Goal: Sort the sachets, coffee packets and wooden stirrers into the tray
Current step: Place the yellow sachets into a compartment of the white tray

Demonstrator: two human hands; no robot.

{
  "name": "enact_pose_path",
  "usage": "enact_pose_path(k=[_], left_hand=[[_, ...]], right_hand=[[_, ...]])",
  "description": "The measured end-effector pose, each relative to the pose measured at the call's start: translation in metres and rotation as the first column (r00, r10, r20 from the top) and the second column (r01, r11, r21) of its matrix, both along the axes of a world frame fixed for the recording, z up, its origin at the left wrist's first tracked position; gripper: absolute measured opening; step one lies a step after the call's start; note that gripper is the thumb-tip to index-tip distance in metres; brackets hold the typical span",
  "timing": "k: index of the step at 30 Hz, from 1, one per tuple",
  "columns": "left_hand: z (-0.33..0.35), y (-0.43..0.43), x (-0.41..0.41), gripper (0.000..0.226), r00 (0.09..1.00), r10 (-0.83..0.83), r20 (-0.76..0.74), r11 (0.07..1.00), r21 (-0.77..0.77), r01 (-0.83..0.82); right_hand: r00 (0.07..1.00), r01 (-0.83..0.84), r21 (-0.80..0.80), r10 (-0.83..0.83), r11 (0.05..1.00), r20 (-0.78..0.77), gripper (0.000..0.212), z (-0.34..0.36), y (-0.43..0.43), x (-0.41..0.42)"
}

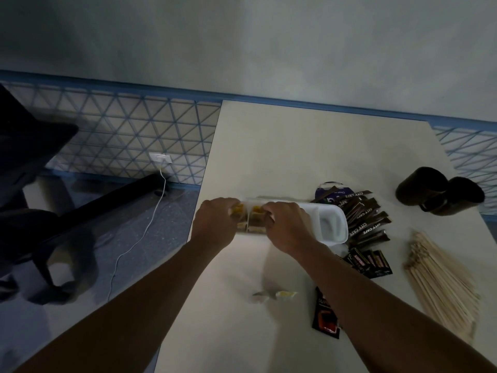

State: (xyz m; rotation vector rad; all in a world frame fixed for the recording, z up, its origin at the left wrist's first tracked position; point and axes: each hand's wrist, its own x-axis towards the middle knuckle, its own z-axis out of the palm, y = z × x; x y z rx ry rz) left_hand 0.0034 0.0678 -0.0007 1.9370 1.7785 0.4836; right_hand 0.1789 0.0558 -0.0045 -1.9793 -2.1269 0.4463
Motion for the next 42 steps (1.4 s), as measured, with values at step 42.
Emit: enact_pose_path(k=[42], left_hand=[[-0.016,-0.077,-0.008,0.018,0.973,-0.203,0.111,0.975,-0.063,0.211]], right_hand=[[0.982,0.039,-0.212,-0.077,0.977,-0.175,0.017,-0.002,-0.106,0.02]])
